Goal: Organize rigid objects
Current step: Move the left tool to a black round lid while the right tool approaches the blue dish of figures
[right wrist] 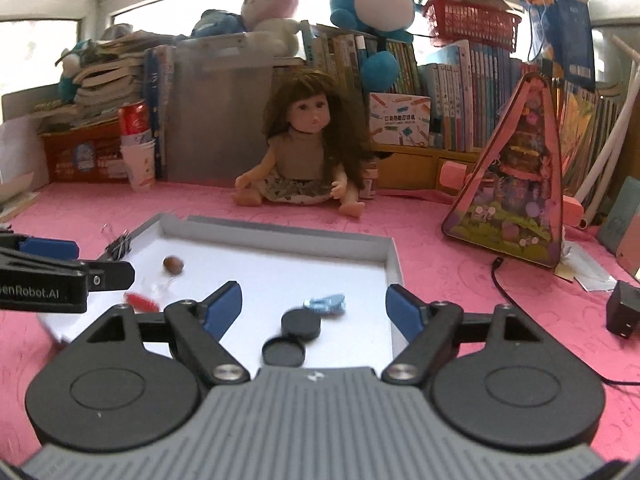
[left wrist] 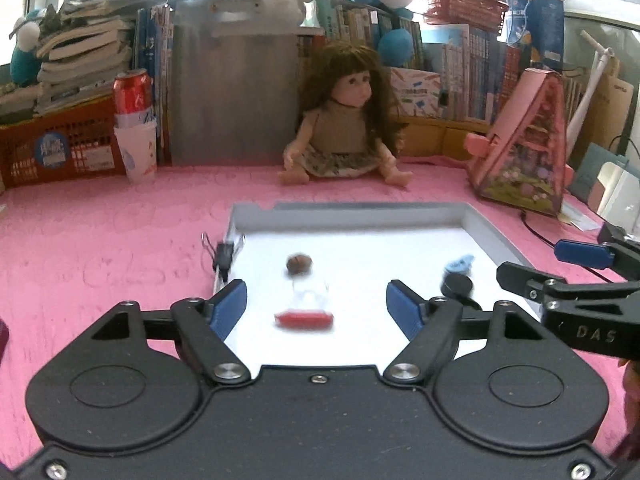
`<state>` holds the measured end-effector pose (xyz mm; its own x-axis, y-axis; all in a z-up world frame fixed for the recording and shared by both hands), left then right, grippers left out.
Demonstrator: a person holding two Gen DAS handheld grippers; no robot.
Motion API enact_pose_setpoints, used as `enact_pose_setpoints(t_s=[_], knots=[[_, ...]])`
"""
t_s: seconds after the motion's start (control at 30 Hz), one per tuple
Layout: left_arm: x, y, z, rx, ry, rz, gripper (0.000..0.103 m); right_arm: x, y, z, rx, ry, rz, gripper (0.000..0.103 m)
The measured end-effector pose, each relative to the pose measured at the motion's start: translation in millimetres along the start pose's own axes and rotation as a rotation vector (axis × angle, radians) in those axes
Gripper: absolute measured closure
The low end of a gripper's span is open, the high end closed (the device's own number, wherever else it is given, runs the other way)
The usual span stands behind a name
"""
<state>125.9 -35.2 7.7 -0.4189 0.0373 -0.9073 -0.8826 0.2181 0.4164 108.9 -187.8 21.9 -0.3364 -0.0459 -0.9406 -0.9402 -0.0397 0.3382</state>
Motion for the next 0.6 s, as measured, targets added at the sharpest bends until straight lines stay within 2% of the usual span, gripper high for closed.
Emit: enact_pose_setpoints(t_s=[0.23,0.43,0.6], knots=[[20.5,30.4,-5.3,-0.006,0.000,0.002,0.028,23.1,24.0,1.0,-0.008,0.002,0.016,0.016],[42.1,45.1,-5.1,-0.006,-0.005,0.034,0.028,44.4,37.0,1.5,-0.004,0.008,0.050,0.016],[56.0,52.4,-7.6,0.005,-0.020,0.054,0.033,57.6,44.5,5.3,0.005,0.042,0.068,0.016]])
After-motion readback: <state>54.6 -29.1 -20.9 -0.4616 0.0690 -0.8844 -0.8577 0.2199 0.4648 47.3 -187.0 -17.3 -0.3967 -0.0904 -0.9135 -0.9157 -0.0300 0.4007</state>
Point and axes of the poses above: each gripper's, at about its wrist camera, not at the fingertips, and y roughly against the way its jaws point, z to its left, x to its underside, the point moved 7 cm from there along -y, roughly the way its jaws point, and after that the axes turned 8 degrees about -z, right-handed, at the moved point
